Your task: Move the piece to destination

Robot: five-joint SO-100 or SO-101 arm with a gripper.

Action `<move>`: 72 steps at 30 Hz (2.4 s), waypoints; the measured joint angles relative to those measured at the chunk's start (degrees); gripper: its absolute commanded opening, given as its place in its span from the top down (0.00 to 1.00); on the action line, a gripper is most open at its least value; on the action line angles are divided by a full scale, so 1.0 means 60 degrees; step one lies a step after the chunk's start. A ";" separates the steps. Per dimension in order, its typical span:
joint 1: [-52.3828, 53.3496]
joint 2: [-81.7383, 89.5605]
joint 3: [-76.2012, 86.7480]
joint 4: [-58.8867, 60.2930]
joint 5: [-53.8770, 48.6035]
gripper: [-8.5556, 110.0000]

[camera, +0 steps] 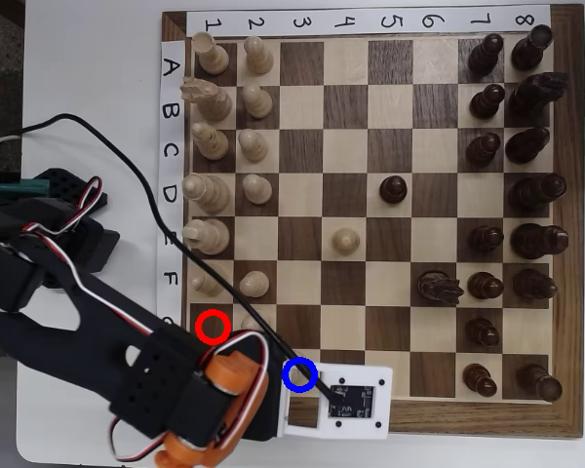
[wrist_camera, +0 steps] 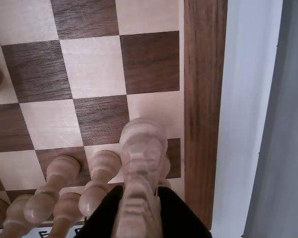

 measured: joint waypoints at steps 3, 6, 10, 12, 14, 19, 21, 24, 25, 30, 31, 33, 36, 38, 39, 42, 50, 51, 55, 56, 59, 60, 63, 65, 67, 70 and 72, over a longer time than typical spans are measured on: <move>0.0044 -0.0190 -0.0029 0.0000 0.0059 0.93; 0.0073 -0.0352 -0.0117 -0.0103 0.0088 0.92; 0.0073 -0.0601 -0.0132 -0.0425 0.0117 0.92; 0.0117 -0.0718 -0.0176 -0.0586 0.0117 0.92; 0.0190 -0.0806 -0.0176 -0.0732 0.0117 0.92; 0.0322 -0.0952 -0.0176 -0.0952 0.0073 0.92; 0.0366 -0.0967 -0.0176 -0.0952 0.0059 0.91; 0.0396 -0.1040 -0.0249 -0.0894 0.0059 0.91; 0.0396 -0.1055 -0.0249 -0.0820 0.0059 0.91; 0.0396 -0.1055 -0.0249 -0.0586 0.0059 0.91; 0.0396 -0.1055 -0.0249 -0.0542 0.0059 0.91; 0.0396 -0.1055 -0.0249 -0.0513 0.0059 0.91; 0.0396 -0.1055 -0.0249 -0.0513 0.0015 0.90; 0.0396 -0.1055 -0.0249 -0.0527 -0.0015 0.90; 0.0396 -0.1055 -0.0249 -0.0571 -0.0015 0.90; 0.0396 -0.1055 -0.0249 -0.0659 -0.0044 0.90; 0.0381 -0.1069 0.0132 -0.1011 -0.0073 0.90; 0.0381 -0.1084 0.0132 -0.1069 -0.0073 0.90; 0.0322 -0.1084 0.0176 -0.1143 -0.0073 0.85; 0.0322 -0.1084 0.0176 -0.1143 -0.0073 0.82; 0.0322 -0.1084 0.0176 -0.1157 -0.0103 0.74; 0.0322 -0.1084 0.0176 -0.1157 -0.0161 0.74; 0.0322 -0.1084 0.0176 -0.1230 -0.0264 0.74; 0.0322 -0.1084 0.0176 -0.1260 -0.0322 0.74; 0.0322 -0.1084 0.0176 -0.1260 -0.0352 0.74; 0.0322 -0.1084 0.0205 -0.1304 -0.0498 0.73; 0.0322 -0.0996 0.0425 -0.1436 -0.0659 0.72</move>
